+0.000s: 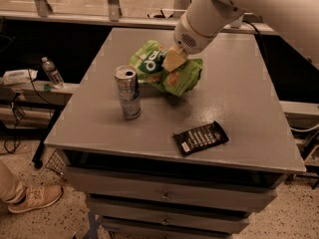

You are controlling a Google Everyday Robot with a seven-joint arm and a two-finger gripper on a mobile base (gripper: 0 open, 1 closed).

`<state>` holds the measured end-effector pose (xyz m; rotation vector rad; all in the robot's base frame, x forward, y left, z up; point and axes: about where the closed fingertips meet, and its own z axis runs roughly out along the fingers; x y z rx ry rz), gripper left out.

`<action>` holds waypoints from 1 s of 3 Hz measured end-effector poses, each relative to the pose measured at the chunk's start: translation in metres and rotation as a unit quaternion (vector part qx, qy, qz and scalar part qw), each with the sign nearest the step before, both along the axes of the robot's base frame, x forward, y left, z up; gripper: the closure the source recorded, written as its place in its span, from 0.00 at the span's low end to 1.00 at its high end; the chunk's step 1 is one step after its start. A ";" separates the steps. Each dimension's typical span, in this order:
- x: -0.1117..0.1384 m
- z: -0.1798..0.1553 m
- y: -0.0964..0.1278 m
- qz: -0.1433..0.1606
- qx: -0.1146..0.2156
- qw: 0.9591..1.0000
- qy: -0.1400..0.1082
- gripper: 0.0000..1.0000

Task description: Move green rice chip bag near redbull can

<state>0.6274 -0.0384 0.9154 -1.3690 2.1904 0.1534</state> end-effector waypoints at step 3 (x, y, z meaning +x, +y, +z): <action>-0.010 -0.004 0.042 0.048 -0.001 0.999 0.018 1.00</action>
Offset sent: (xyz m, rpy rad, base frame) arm -0.0118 0.0492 -0.0005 0.0023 0.0349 0.1178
